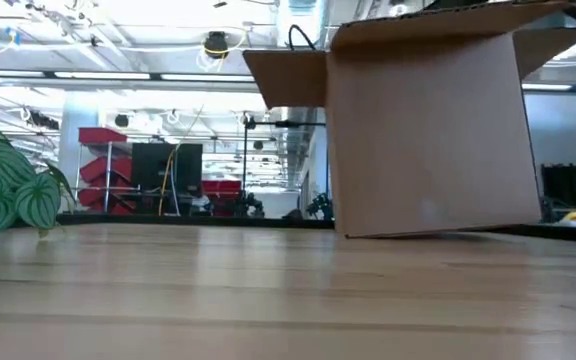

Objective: Wrap mug
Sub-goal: Put the wrapped blue mug into the cardboard box, then close the cardboard box

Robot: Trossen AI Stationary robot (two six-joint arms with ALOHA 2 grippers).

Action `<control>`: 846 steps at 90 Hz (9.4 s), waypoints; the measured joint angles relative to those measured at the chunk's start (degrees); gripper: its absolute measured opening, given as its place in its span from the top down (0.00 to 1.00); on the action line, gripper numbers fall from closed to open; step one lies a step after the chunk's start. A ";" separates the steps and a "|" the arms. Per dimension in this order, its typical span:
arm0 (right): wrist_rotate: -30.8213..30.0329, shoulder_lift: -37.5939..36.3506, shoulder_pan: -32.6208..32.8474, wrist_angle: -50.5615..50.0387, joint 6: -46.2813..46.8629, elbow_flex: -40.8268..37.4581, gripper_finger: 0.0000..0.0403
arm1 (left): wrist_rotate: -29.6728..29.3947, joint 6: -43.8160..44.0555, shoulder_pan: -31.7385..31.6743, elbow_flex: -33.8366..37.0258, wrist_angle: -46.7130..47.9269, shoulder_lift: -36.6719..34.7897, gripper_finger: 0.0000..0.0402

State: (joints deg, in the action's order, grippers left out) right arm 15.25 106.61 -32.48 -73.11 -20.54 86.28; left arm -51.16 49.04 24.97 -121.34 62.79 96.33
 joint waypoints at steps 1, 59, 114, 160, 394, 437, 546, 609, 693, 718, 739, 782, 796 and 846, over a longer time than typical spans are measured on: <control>0.01 -0.25 0.01 -0.31 0.06 -0.01 0.38 | 0.00 0.00 0.00 0.00 -0.01 0.00 1.00; 0.04 -31.03 -0.77 -2.41 7.09 0.83 0.38 | 1.34 22.18 -4.07 0.00 14.99 0.00 0.99; 5.69 -51.30 -0.38 -1.84 16.25 9.60 0.38 | 17.69 13.76 -18.46 2.47 23.15 -5.19 0.46; 5.85 -50.82 -0.38 -2.75 17.21 9.53 0.38 | 36.83 3.15 -35.67 14.28 3.25 -8.29 0.37; -1.67 -60.87 9.65 -12.63 69.10 -18.03 0.99 | 22.98 14.91 -3.03 28.72 9.13 -27.39 1.00; -2.29 -54.55 24.58 27.65 73.42 -15.91 1.00 | 19.95 -5.79 -4.22 28.83 -13.44 -19.64 0.82; -26.15 -58.98 41.60 -0.92 79.52 -4.43 1.00 | 21.36 -12.24 -2.11 28.42 -16.73 -26.74 0.64; -22.23 -55.57 38.76 8.91 83.02 -25.01 1.00 | 5.80 -5.06 -2.85 50.05 -26.40 -28.35 0.93; -11.89 -31.59 40.32 37.70 77.38 -20.67 1.00 | 9.01 -2.37 3.44 51.47 -34.04 -23.10 1.00; -13.53 -35.86 40.75 28.40 75.42 -10.76 1.00 | 8.15 -0.92 5.51 51.47 -33.76 -23.32 1.00; -21.10 -33.02 38.05 48.98 59.27 -9.35 1.00 | 7.80 -0.28 5.51 51.47 -33.93 -23.73 1.00; -21.59 -13.56 31.12 74.59 48.68 -9.35 1.00 | 7.37 0.17 7.46 48.69 -33.76 -25.60 1.00; -19.65 -13.59 30.79 75.16 47.08 -9.42 1.00 | 7.41 -1.07 9.87 44.58 -32.37 -25.73 1.00; -12.46 -17.15 31.37 76.34 45.83 -9.52 1.00 | 7.64 16.21 8.99 42.07 -4.39 -22.31 1.00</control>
State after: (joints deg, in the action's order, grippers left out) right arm 2.79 89.46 -1.11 3.23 25.29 76.75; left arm -43.51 65.25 33.96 -79.26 58.40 74.03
